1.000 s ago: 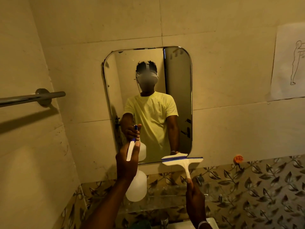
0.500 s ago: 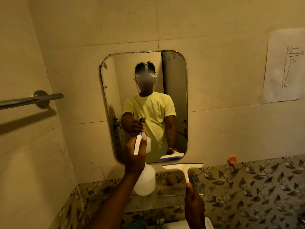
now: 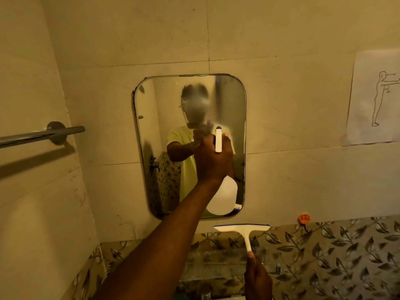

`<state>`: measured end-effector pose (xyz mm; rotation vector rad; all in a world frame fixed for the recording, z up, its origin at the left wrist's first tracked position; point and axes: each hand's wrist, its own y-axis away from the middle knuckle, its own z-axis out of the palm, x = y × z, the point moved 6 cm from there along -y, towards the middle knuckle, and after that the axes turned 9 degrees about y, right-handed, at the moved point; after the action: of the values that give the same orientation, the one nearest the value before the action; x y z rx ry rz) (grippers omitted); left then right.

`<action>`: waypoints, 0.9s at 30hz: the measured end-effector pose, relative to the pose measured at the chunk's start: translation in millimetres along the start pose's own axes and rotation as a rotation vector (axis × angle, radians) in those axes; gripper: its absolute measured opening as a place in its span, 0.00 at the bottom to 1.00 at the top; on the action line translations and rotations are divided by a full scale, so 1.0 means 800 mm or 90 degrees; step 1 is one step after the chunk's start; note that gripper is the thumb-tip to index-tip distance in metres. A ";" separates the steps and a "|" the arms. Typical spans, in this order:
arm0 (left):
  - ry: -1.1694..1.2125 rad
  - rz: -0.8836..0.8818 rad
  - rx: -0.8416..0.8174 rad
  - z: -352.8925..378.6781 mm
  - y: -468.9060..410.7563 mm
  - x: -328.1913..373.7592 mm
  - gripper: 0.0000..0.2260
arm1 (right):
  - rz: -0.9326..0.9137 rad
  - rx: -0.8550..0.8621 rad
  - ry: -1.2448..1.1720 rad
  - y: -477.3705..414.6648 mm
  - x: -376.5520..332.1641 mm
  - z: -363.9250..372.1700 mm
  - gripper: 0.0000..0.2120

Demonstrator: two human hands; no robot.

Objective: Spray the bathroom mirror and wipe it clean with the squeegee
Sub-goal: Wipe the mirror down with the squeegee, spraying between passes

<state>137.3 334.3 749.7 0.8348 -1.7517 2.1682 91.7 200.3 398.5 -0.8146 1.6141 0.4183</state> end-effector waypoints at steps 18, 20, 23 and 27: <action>-0.077 -0.078 0.179 -0.172 -0.025 -0.080 0.11 | 0.050 0.014 -0.040 0.019 0.013 -0.001 0.15; -0.055 -0.089 0.175 -0.176 -0.012 -0.090 0.08 | 0.059 -0.004 -0.047 0.024 0.009 0.001 0.17; -0.054 -0.136 0.178 -0.186 0.010 -0.121 0.13 | 0.080 0.025 -0.064 0.029 0.008 -0.004 0.14; -0.098 -0.239 0.177 -0.195 0.045 -0.166 0.15 | 0.114 0.015 -0.115 0.031 0.009 -0.010 0.17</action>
<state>182.5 496.0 626.5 1.3101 -1.2365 2.1575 68.2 210.2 389.2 -0.5995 1.5239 0.5828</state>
